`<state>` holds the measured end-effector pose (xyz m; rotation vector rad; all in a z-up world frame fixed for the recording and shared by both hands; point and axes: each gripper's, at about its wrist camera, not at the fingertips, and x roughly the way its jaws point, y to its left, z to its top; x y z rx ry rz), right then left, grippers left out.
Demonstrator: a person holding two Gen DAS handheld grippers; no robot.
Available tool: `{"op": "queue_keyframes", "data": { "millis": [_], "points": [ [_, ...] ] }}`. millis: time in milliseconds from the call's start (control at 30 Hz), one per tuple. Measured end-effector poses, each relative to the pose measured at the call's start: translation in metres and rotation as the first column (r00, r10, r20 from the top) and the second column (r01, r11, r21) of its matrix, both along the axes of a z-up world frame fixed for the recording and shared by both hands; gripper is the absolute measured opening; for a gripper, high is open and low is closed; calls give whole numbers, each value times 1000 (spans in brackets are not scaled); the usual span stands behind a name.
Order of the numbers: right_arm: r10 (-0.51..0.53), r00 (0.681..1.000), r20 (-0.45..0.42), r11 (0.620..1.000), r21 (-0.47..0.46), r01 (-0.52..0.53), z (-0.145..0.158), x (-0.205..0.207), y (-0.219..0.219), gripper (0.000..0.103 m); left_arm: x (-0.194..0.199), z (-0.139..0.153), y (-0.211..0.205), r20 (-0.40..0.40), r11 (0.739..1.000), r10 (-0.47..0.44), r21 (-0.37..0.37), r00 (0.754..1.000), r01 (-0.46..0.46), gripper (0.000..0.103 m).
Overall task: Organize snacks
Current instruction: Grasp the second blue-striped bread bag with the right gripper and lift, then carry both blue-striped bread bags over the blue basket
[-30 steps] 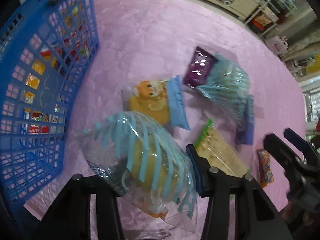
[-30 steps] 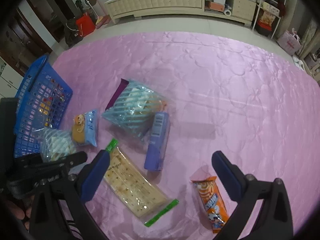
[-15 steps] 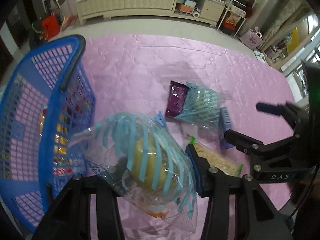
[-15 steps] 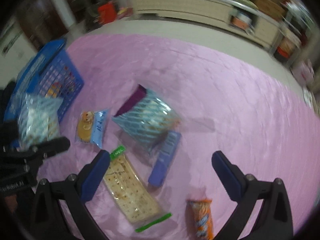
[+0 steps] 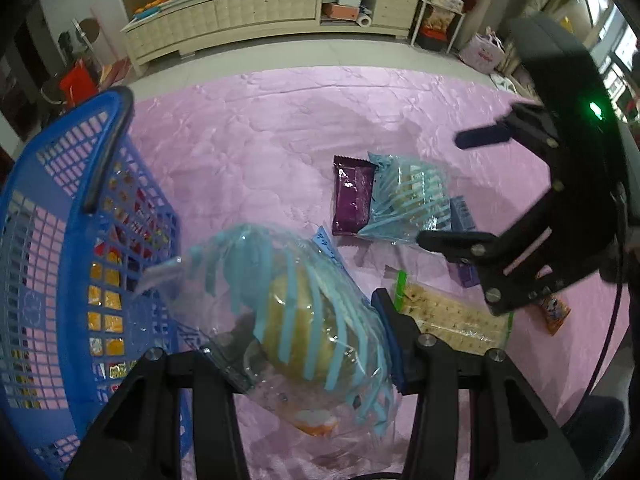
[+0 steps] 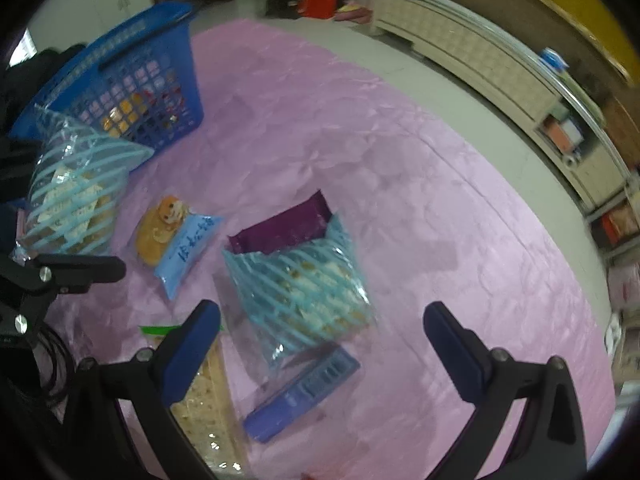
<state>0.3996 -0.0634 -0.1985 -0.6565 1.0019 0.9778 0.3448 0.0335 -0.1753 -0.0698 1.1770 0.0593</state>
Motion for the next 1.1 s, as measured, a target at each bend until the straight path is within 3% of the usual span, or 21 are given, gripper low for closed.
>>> {"op": "queue_keyframes", "data": {
  "millis": [100, 133, 167, 333, 633, 833, 1100],
  "points": [
    [23, 1000, -20, 1000, -4, -23, -10, 5, 6, 102, 4, -2, -3, 4, 1000, -13, 22, 1000, 13, 45],
    [22, 999, -33, 1000, -20, -22, -16, 8, 8, 97, 5, -3, -4, 2, 1000, -12, 26, 1000, 12, 45],
    [33, 998, -53, 999, -28, -34, -21, 9, 10, 83, 6, -3, -3, 1, 1000, -9, 27, 1000, 9, 45],
    [34, 996, -88, 999, 19, -33, -18, 9, 6, 68, 6, -5, -6, 2, 999, -22, 39, 1000, 21, 45],
    [-45, 999, -2, 997, 69, 45, 26, -33, -25, 64, -15, 16, -11, 46, 1000, -13, 14, 999, 12, 45],
    [-119, 993, 23, 986, 120, 116, 74, -73, -45, 64, -47, 46, -12, 104, 1000, -16, 18, 994, 14, 45],
    [-211, 977, 28, 965, 164, 204, 113, -111, -51, 64, -98, 91, -11, 199, 998, -49, 34, 979, 43, 45]
  ]
}}
